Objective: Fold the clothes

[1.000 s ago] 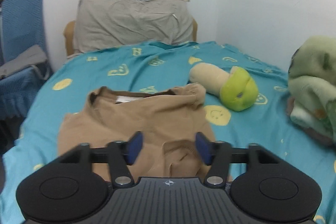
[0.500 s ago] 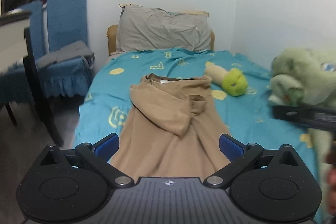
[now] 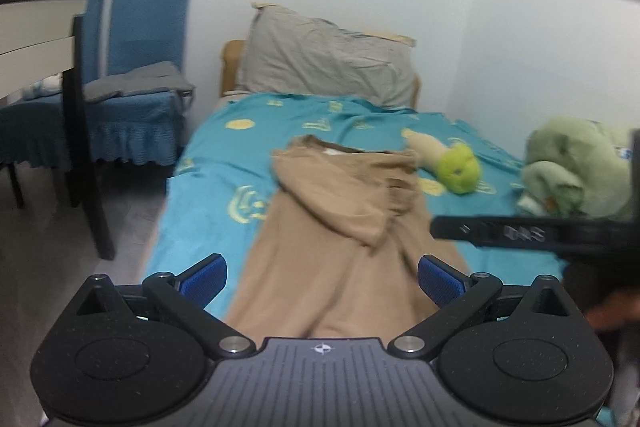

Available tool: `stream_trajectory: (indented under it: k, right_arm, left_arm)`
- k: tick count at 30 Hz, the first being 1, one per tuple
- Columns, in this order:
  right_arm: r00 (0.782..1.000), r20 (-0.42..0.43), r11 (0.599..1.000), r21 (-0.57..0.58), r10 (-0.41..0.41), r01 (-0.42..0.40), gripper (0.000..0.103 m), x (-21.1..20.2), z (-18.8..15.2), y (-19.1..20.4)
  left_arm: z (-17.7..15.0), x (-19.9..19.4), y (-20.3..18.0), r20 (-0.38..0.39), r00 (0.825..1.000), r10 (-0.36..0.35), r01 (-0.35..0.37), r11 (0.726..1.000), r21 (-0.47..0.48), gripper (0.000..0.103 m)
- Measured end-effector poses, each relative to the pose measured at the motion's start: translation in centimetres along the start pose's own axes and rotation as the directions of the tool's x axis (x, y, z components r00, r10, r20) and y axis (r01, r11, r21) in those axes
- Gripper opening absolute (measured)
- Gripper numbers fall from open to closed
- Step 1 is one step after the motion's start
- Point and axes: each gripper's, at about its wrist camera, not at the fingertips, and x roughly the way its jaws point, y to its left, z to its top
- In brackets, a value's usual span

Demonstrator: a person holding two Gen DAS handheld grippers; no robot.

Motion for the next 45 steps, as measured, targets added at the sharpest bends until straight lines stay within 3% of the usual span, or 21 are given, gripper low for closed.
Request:
stream_trajectory:
  k: [5, 10, 11, 12, 14, 15, 16, 19, 25, 30, 33, 36, 39, 41, 43, 44, 45]
  right_arm:
    - [0.999, -0.047, 0.989, -0.145, -0.018, 0.011, 0.072, 7.3, 1.0, 1.6]
    - [0.994, -0.107, 0.948, -0.32, -0.035, -0.001, 0.069, 12.3, 1.0, 2.9]
    - [0.989, -0.14, 0.933, -0.36, -0.053, -0.001, 0.061, 13.2, 0.8, 3.1]
    - [0.984, -0.156, 0.915, -0.402, -0.082, 0.012, 0.043, 13.8, 0.6, 3.4]
    - [0.98, -0.162, 0.888, -0.46, -0.118, 0.031, 0.029, 14.5, 0.3, 3.8]
    - [0.982, -0.144, 0.883, -0.467, -0.125, 0.044, 0.011, 14.4, 0.6, 4.0]
    - [0.986, -0.113, 0.894, -0.445, -0.125, 0.062, 0.007, 14.2, 1.4, 3.9]
    - [0.992, -0.013, 0.926, -0.36, -0.125, 0.112, 0.007, 13.4, 4.1, 3.3]
    - [0.974, 0.109, 0.965, -0.156, -0.197, 0.213, 0.006, 16.3, 12.0, -0.1]
    - [0.954, 0.04, 0.954, -0.026, -0.297, 0.298, 0.006, 22.4, 14.2, -4.6]
    - [0.944, -0.059, 0.943, 0.062, -0.325, 0.328, 0.006, 25.2, 12.5, -7.8]
    - [0.954, -0.082, 0.948, 0.116, -0.287, 0.295, 0.007, 25.8, 10.5, -9.5]
    - [0.969, -0.056, 0.96, 0.136, -0.24, 0.246, 0.01, 24.9, 9.9, -9.8]
    - [0.977, -0.055, 0.966, 0.151, -0.204, 0.21, 0.025, 23.6, 10.2, -9.7]
    - [0.985, -0.046, 0.971, 0.164, -0.169, 0.174, 0.082, 21.8, 10.7, -9.3]
    - [0.989, -0.037, 0.974, 0.175, -0.141, 0.146, 0.093, 20.3, 10.8, -9.0]
    - [0.993, -0.027, 0.976, 0.186, -0.113, 0.116, 0.096, 18.8, 10.8, -8.7]
  left_arm:
    - [-1.3, 1.7, 3.1, -0.038, 0.999, 0.007, -0.01, 0.998, -0.067, 0.101]
    - [-1.3, 2.0, 3.7, -0.023, 0.998, -0.056, 0.054, 0.995, -0.085, 0.1]
    - [-1.4, 2.2, 3.7, -0.028, 0.998, -0.059, 0.057, 0.995, -0.084, 0.1]
    - [-1.4, 2.3, 3.6, -0.034, 0.997, -0.062, 0.059, 0.995, -0.084, 0.1]
    - [-1.7, 2.5, 3.7, -0.056, 0.996, -0.064, 0.059, 0.994, -0.096, 0.1]
    - [-1.8, 2.5, 3.8, -0.065, 0.996, -0.065, 0.058, 0.993, -0.101, 0.1]
    - [-1.9, 2.5, 3.8, -0.071, 0.996, -0.061, 0.054, 0.993, -0.103, 0.1]
    - [-2.0, 2.3, 3.8, -0.072, 0.996, -0.049, 0.042, 0.995, -0.092, 0.1]
    - [-2.6, 2.4, 2.6, -0.084, 0.994, -0.069, 0.063, 0.996, -0.065, 0.1]
    - [-3.2, 3.3, 1.7, -0.084, 0.995, -0.059, 0.06, 0.998, 0.007, 0.1]
    - [-3.7, 4.3, 1.6, -0.101, 0.993, -0.053, 0.056, 0.998, 0.022, 0.1]
    - [-4.1, 5.6, 1.8, -0.133, 0.99, -0.048, 0.05, 0.999, 0.011, 0.1]
    - [-4.3, 6.6, 1.9, -0.158, 0.987, -0.041, 0.043, 0.999, 0.008, 0.1]
    - [-4.4, 7.0, 1.8, -0.169, 0.985, -0.035, 0.038, 0.999, 0.015, 0.1]
    - [-4.3, 7.2, 1.4, -0.17, 0.985, -0.018, 0.024, 0.999, 0.033, 0.1]
    - [-4.2, 7.2, 1.3, -0.169, 0.986, -0.009, 0.017, 0.999, 0.043, 0.1]
    - [-4.2, 7.0, 1.1, -0.167, 0.986, -0.002, 0.01, 0.999, 0.049, 0.1]
